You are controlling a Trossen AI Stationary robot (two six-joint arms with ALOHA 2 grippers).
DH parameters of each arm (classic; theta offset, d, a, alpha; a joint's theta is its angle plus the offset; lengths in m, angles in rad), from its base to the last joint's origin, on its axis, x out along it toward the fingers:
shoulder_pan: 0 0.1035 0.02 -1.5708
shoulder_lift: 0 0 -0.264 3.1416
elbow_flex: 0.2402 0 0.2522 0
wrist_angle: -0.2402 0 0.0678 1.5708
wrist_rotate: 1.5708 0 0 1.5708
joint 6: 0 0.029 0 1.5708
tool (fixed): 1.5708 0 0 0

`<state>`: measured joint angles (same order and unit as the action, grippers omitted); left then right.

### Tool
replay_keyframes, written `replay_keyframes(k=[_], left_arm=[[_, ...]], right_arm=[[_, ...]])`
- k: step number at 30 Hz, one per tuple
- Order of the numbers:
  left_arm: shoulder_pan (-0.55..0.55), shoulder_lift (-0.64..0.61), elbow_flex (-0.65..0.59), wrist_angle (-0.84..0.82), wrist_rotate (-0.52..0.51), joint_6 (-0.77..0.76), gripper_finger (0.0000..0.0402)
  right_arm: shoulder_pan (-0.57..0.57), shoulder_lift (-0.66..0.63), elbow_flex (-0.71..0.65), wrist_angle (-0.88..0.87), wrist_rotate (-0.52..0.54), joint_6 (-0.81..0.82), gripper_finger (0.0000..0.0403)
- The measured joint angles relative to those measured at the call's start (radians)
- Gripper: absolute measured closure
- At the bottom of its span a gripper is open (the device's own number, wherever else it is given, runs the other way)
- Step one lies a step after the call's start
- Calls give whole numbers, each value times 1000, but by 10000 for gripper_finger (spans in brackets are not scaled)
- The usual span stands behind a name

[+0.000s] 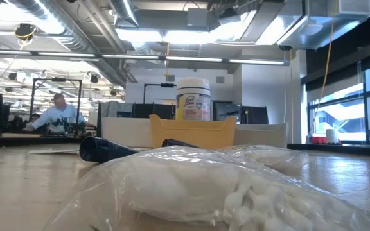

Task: Pick & Place Travel size toiletries
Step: Put the blue shave cream into the white bin

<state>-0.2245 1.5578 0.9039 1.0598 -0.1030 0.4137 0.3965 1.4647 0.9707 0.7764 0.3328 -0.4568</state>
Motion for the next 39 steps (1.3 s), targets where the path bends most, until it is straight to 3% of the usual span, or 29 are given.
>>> replay_keyframes(k=[39], left_arm=[[0,-1,0,-10,-7,-1,258]], right_arm=[[0,-1,0,-4,1,-1,226]])
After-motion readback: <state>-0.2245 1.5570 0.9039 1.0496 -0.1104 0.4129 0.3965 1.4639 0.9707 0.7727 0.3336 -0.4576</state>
